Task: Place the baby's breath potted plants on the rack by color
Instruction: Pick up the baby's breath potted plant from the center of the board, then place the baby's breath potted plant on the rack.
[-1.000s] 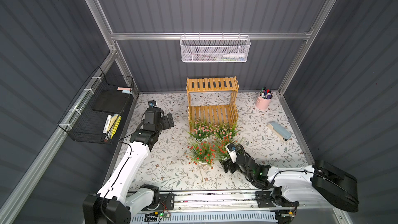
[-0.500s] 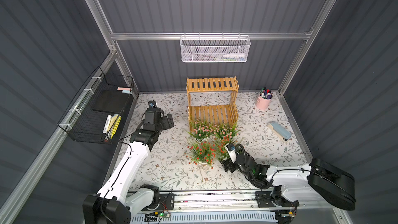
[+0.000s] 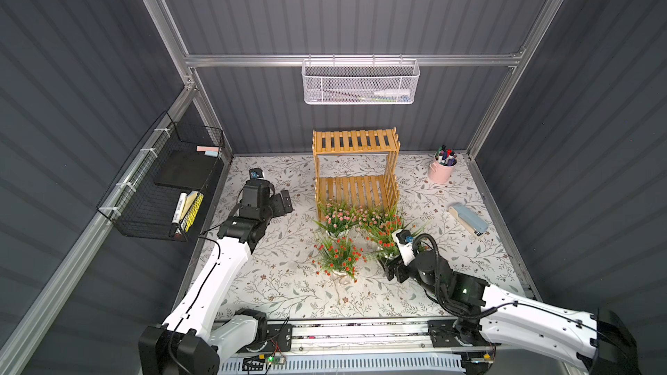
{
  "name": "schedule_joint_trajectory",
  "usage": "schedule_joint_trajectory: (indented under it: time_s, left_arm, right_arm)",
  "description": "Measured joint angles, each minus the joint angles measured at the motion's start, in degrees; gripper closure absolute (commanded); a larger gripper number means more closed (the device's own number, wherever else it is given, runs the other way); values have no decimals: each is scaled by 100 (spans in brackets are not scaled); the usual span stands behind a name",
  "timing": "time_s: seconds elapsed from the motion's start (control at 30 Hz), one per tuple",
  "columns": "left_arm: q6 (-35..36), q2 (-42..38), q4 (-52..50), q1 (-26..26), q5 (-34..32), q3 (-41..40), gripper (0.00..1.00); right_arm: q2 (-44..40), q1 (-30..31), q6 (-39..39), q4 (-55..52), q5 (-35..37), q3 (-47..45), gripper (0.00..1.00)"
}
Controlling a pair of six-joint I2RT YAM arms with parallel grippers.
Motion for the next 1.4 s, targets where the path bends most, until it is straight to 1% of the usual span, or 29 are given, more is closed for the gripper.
schedule_joint_trajectory:
  time_s: [0.1, 0.2, 0.37, 0.47, 0.57, 0.67, 0.83, 1.0, 1.2, 1.3, 1.4]
  left_arm:
    - [0, 0, -4, 0, 0, 4, 1]
    - [0, 0, -7, 0, 0, 22, 1]
    - [0, -2, -4, 0, 0, 28, 1]
    - [0, -48, -7, 0, 0, 28, 1]
    - [-2, -116, -7, 0, 0, 28, 1]
    - [-2, -160, -4, 0, 0, 28, 0]
    - [-2, -160, -7, 0, 0, 28, 1]
    - [-2, -160, -11, 0, 39, 31, 1]
    - [-2, -160, -105, 0, 120, 111, 1]
    - [-2, -160, -144, 0, 133, 111, 0]
    - [-2, -160, -149, 0, 136, 111, 1]
  right_arm:
    - [-68, -201, 39, -503, -17, 527, 29]
    - [55, -426, 11, -977, -96, 1209, 30]
    - [693, -743, -219, -1405, -304, 2380, 30]
    - [1196, -1023, -396, -1622, -577, 3032, 30]
    - [1746, -1381, -538, -1912, -866, 3775, 30]
    - [2411, -1711, -728, -2227, -1117, 4769, 30]
    - [3582, -2155, -999, -2566, -1582, 6634, 29]
    - [4885, -2640, -1132, -3115, -2006, 8708, 29]
    - [6242, -2949, -1307, -3891, -2223, 10714, 29]
    - [6754, -2988, -1419, -4197, -2277, 11370, 29]
    - [7121, -3008, -1526, -4415, -2317, 11715, 29]
